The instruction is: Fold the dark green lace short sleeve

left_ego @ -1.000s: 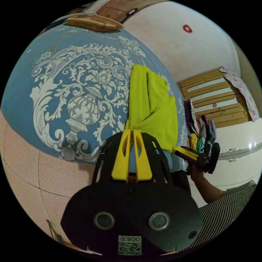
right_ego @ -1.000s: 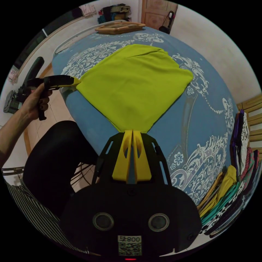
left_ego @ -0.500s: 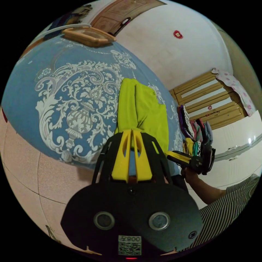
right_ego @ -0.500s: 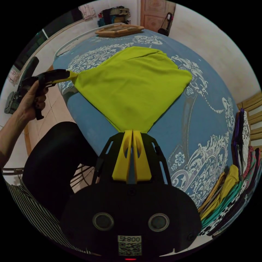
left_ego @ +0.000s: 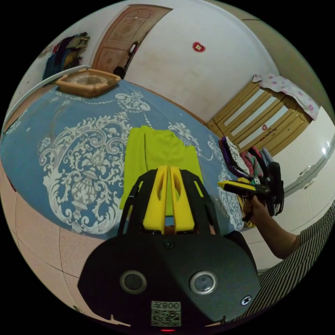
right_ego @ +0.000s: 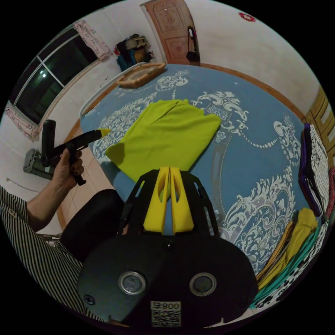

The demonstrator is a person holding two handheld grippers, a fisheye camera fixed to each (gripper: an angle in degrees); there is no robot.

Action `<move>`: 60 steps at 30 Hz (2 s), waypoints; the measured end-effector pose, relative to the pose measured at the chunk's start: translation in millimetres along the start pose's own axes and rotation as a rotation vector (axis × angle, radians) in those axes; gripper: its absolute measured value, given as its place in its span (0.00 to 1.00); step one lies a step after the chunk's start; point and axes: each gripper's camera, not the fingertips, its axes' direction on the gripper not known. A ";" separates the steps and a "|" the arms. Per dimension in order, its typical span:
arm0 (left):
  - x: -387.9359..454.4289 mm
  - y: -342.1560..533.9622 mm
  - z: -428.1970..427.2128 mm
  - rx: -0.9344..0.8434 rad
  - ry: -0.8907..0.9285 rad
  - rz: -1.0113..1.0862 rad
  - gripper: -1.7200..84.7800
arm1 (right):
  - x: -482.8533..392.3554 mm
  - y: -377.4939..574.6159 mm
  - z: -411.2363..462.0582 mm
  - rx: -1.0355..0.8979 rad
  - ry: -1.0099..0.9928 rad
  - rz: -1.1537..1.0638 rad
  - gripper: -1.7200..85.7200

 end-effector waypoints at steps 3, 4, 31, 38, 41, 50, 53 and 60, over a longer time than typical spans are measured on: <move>5.7 -2.8 -1.5 0.018 0.026 0.041 0.03 | 20.5 -24.4 6.1 0.008 0.027 -0.013 0.02; 7.3 -5.5 5.5 -0.012 0.048 0.051 0.03 | 30.1 -36.7 11.2 0.008 0.031 -0.011 0.02; 15.8 -35.2 98.4 -0.270 -0.113 0.183 0.02 | 124.3 -114.9 52.1 -0.022 0.023 0.001 0.02; 1.2 -40.1 99.5 -0.315 -0.093 0.180 0.02 | 119.4 -78.7 81.1 -0.191 -0.029 -0.028 0.02; -4.9 -40.3 81.2 -0.278 -0.097 0.166 0.02 | 130.5 -71.9 78.6 -0.180 -0.056 0.004 0.02; -69.0 -14.6 16.9 -0.207 -0.053 -0.063 0.03 | 169.4 -14.5 34.9 -0.085 -0.233 0.133 0.02; -91.1 -3.5 0.9 -0.186 -0.009 -0.141 0.04 | 186.7 20.0 27.3 -0.095 -0.323 0.204 0.02; -115.6 9.8 -5.9 -0.195 0.116 -0.232 0.07 | 216.1 84.3 10.7 -0.086 -0.494 0.355 0.03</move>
